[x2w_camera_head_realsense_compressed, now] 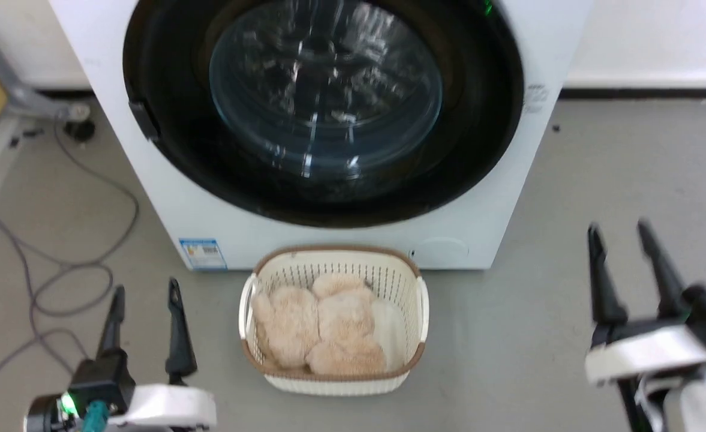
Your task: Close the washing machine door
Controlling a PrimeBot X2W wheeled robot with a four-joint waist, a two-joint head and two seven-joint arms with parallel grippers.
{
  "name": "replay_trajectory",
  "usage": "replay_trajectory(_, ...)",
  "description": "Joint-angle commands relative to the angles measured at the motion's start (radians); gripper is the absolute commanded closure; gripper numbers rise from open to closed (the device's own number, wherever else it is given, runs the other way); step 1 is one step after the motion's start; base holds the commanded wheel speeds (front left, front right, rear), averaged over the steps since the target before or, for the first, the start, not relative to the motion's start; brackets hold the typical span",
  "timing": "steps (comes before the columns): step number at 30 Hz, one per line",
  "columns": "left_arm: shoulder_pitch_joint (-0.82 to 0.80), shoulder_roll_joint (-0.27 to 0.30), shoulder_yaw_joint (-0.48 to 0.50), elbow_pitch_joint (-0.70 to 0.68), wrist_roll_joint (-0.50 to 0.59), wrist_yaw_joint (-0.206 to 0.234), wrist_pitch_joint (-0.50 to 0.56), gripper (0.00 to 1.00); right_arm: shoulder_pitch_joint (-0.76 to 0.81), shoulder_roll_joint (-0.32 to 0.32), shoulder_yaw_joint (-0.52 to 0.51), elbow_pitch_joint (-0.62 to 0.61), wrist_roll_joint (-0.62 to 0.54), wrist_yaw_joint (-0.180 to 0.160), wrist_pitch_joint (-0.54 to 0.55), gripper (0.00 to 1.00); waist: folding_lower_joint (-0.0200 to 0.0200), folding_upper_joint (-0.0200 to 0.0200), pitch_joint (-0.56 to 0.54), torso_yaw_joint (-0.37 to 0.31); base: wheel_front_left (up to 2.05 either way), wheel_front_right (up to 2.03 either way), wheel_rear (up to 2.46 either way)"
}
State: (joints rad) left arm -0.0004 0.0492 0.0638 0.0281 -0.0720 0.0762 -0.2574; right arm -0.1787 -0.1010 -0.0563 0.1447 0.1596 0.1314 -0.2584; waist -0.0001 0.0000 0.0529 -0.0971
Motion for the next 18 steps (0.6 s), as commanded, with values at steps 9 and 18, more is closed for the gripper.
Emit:
replay_trajectory(9,0.051,0.001,-0.025,0.014,-0.003,-0.011,-0.004,0.00,0.118,0.036,0.003,0.009,-0.010,-0.001,-0.003,0.00,0.0001,0.0000,-0.057,-0.025,0.00,0.00,0.00)
replay_trajectory(18,0.047,0.000,-0.026,0.017,-0.003,-0.009,0.002,1.00,0.130,0.040,-0.010,0.000,-0.011,0.000,0.001,1.00,0.0001,0.0000,-0.059,-0.031,0.00,0.00,0.00)
